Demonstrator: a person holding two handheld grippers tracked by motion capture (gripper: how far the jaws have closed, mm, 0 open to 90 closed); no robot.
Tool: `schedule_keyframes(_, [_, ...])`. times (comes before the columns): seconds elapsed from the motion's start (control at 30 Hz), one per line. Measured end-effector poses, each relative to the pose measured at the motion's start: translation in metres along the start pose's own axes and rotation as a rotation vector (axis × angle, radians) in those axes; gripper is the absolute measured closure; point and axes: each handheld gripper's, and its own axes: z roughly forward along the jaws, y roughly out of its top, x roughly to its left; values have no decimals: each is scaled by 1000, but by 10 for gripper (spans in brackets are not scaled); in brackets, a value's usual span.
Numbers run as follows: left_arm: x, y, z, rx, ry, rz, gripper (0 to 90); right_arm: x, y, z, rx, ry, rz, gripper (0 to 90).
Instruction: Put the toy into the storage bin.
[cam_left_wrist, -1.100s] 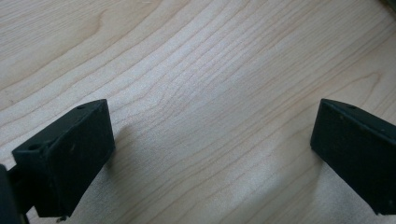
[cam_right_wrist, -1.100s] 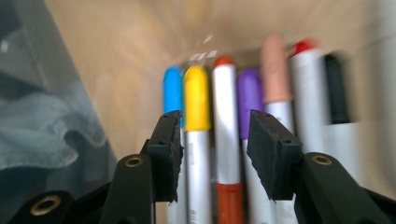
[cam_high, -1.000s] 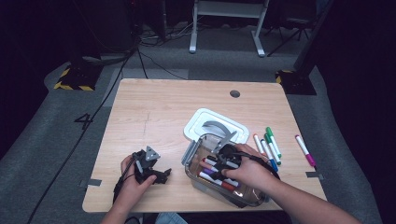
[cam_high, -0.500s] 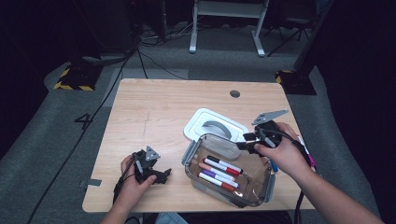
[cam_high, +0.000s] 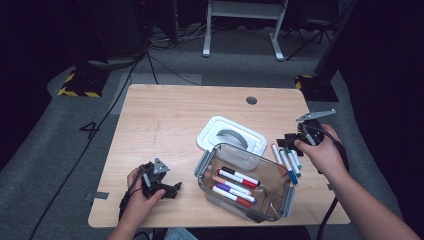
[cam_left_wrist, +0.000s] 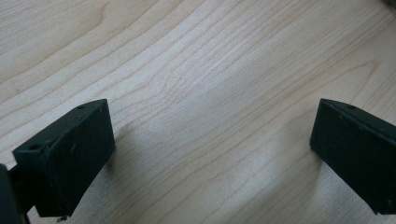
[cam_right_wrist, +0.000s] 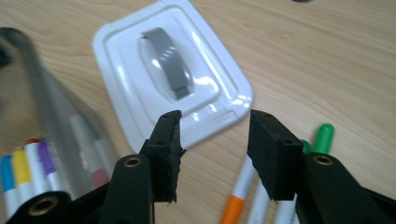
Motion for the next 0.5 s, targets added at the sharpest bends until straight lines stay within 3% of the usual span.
schedule_keyframes(0.03, [0,0,0,2,-1,-3,3,-11,-4,6,13,-24,15,574])
schedule_keyframes(0.07, [0,0,0,2,-1,-3,3,-11,-4,6,13,-24,15,574])
schedule_keyframes(0.17, [1,0,-1,1,7,0,3,-32,-16,19,40,-65,64,599])
schedule_keyframes(0.47, [0,0,0,3,0,-8,3,-66,-41,49,106,-133,123,618])
schedule_keyframes(0.5, [0,-1,0,0,-1,-10,3,-72,-46,55,121,-147,146,625])
